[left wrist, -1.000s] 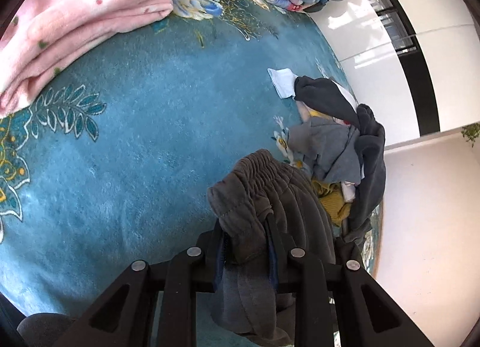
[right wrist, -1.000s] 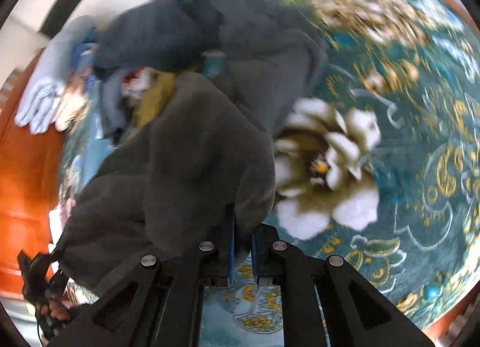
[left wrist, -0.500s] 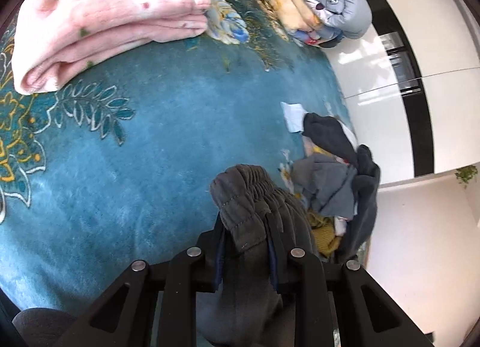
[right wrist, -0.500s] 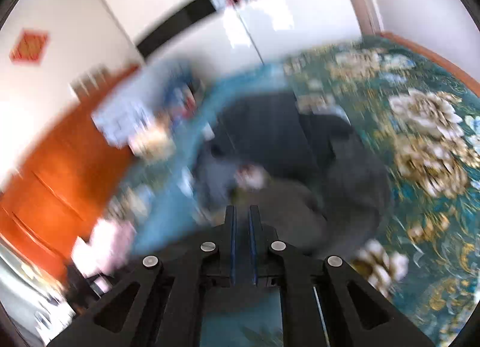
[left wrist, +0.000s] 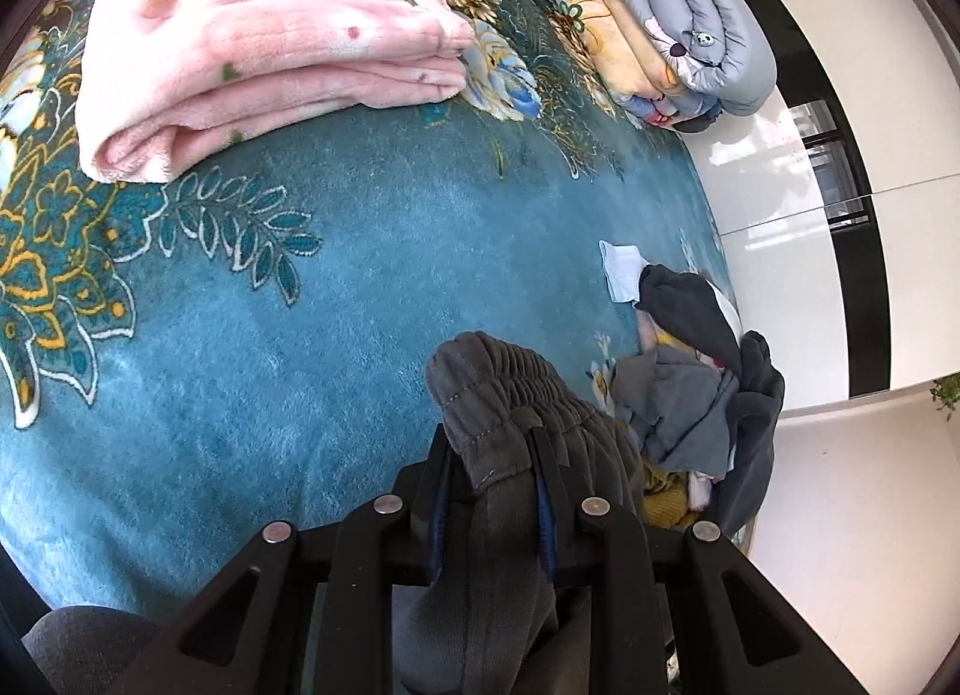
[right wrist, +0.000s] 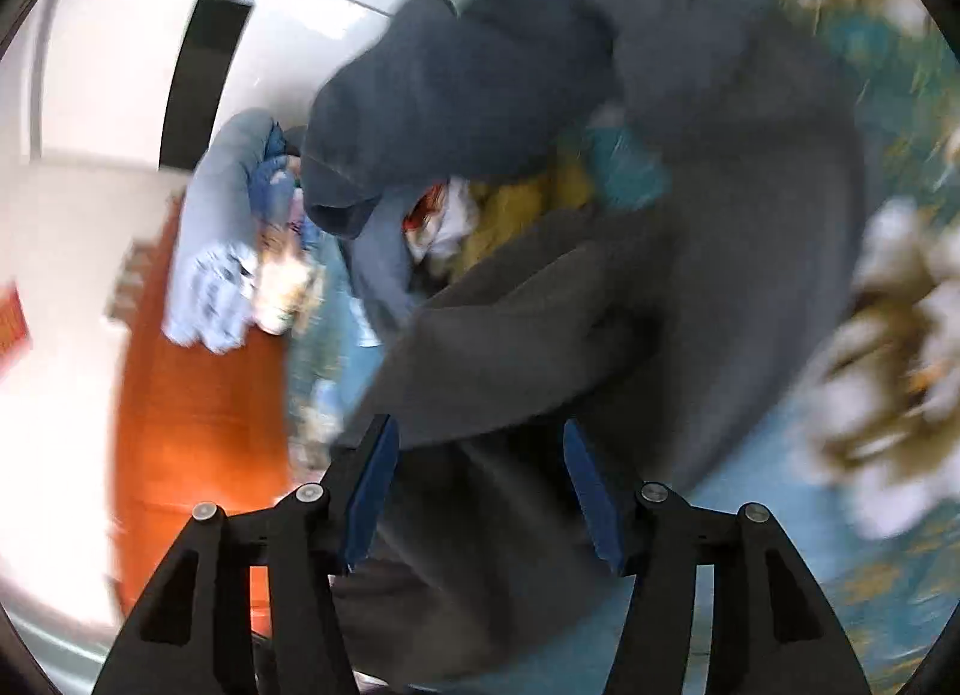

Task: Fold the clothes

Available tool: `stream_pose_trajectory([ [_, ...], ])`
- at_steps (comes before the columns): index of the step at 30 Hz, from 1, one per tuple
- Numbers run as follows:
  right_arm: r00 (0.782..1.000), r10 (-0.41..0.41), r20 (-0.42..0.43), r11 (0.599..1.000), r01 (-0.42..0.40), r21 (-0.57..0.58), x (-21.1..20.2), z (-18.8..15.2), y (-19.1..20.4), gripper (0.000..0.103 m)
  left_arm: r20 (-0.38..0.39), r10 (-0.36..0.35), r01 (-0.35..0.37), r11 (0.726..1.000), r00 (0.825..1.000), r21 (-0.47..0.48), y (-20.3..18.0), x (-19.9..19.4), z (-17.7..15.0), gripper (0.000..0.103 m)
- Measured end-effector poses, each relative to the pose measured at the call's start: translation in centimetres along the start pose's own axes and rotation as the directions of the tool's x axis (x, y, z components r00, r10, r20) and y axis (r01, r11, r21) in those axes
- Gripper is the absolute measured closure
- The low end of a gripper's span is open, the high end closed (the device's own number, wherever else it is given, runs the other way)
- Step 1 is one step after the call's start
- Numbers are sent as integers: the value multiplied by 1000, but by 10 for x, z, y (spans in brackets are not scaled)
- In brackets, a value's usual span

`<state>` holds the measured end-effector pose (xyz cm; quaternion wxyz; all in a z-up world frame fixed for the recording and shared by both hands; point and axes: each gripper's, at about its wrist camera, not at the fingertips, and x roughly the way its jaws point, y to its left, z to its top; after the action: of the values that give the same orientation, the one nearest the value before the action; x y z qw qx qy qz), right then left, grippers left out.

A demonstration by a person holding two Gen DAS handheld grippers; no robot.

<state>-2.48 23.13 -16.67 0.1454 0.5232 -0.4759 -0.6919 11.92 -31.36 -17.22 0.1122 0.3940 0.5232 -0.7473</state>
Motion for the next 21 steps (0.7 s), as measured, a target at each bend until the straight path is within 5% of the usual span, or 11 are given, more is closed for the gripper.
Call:
stream_pose_trajectory([
  [2, 999, 31, -20, 994, -29, 103, 22, 1, -5, 44, -2, -1, 1, 1000, 1000, -8, 2, 1, 0, 78],
  [6, 989, 118, 88, 963, -136, 234, 34, 13, -14, 44, -6, -4, 4, 1000, 1000, -22, 5, 2, 1, 78],
  [9, 990, 66, 125, 961, -97, 259, 33, 27, -16, 45, -8, -3, 3, 1000, 1000, -23, 5, 3, 1, 78],
  [11, 990, -4, 138, 960, -35, 277, 30, 34, -16, 83, -10, -2, 2, 1000, 1000, -24, 5, 4, 2, 78],
  [13, 988, -45, 145, 962, 4, 272, 23, 38, -11, 93, -12, -4, 4, 1000, 1000, -29, 6, 4, 2, 78],
  [18, 970, -58, 235, 998, 56, 15, -36, 48, 52, 96, -11, -27, 26, 998, 1000, -52, 10, 2, 3, 78],
  [21, 926, -18, 376, 970, 108, -218, -106, 45, 100, 97, -18, -58, 57, 997, 998, -61, 11, -1, 3, 78],
])
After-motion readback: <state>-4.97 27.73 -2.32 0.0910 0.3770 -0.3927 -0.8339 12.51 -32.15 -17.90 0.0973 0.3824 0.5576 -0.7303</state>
